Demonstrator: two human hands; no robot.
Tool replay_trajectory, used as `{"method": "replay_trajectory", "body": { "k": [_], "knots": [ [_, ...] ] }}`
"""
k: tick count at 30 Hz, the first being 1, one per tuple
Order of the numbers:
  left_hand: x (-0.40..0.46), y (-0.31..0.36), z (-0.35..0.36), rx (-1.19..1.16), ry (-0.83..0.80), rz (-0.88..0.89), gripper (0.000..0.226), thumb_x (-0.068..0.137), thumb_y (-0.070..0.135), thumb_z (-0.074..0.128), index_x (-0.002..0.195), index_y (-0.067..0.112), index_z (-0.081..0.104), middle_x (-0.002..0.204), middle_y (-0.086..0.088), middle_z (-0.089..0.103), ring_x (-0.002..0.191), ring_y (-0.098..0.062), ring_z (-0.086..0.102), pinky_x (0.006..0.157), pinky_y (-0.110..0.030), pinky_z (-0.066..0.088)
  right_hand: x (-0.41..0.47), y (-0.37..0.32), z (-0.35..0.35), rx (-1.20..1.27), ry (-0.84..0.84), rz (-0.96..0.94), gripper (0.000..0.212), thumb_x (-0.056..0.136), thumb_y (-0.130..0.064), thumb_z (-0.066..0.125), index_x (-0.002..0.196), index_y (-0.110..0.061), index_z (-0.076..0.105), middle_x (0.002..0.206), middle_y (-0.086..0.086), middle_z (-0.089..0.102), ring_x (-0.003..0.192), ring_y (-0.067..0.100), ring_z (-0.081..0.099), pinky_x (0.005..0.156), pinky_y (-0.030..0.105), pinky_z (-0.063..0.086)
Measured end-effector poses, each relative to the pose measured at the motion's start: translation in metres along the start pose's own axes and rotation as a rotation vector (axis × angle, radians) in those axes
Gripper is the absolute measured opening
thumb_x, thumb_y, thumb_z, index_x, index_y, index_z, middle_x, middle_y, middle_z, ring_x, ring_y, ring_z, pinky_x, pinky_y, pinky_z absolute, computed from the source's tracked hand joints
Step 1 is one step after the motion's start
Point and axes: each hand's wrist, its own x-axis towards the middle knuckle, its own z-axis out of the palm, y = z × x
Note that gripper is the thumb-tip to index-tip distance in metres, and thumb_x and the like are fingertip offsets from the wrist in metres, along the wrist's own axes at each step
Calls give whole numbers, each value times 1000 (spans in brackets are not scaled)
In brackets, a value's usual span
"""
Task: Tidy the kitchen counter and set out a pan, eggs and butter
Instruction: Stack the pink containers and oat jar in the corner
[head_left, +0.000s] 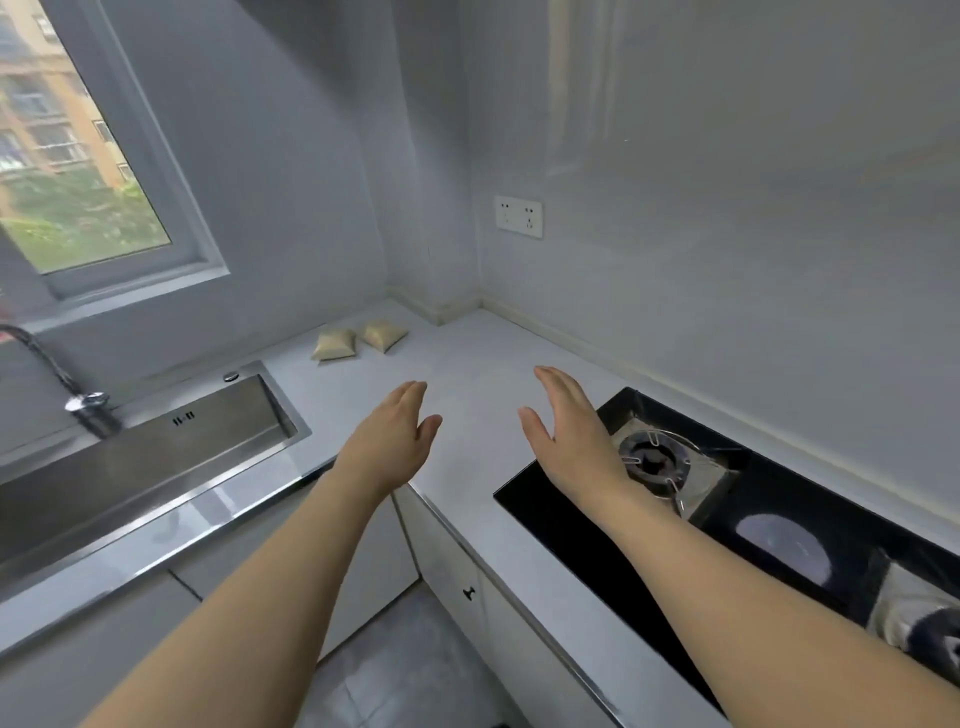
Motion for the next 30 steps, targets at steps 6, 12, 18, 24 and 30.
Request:
{"method": "replay_trajectory", "body": {
  "k": [6,12,18,24,30],
  "knots": [
    [69,-35,10,25,-10,-27,56,103,34,38,152,10,24,158,-4,26,142,-22,30,111,-33,28,77,23,38,13,-46,-2,53,102,-33,41,150,-16,26,155,-5,26,141,8,24,109,20,21],
    [154,-62,10,54,-55,-60,53,103,34,38,150,11,26,156,-2,29,136,-24,37,105,-34,33,161,41,66,50,-74,5,52,102,-33,40,150,-17,27,155,-6,26,141,7,24,110,19,22],
    [218,-81,15,66,-65,-57,53,103,34,38,149,11,26,155,-3,31,133,-25,41,103,-35,37,225,50,92,79,-103,-6,52,102,-33,41,149,-17,29,155,-5,28,141,9,26,112,24,26],
    [255,-114,25,72,-130,-111,54,103,34,38,150,12,25,155,-4,30,132,-25,43,104,-35,36,264,53,117,82,-125,25,50,101,-32,42,148,-16,31,153,-4,31,140,11,31,111,27,31],
    [301,-177,31,67,-164,-159,57,102,36,39,152,15,22,157,-3,27,139,-23,36,109,-36,33,319,47,163,62,-170,54,53,101,-30,43,149,-15,28,154,-3,28,140,13,29,111,26,28]
  ]
}}
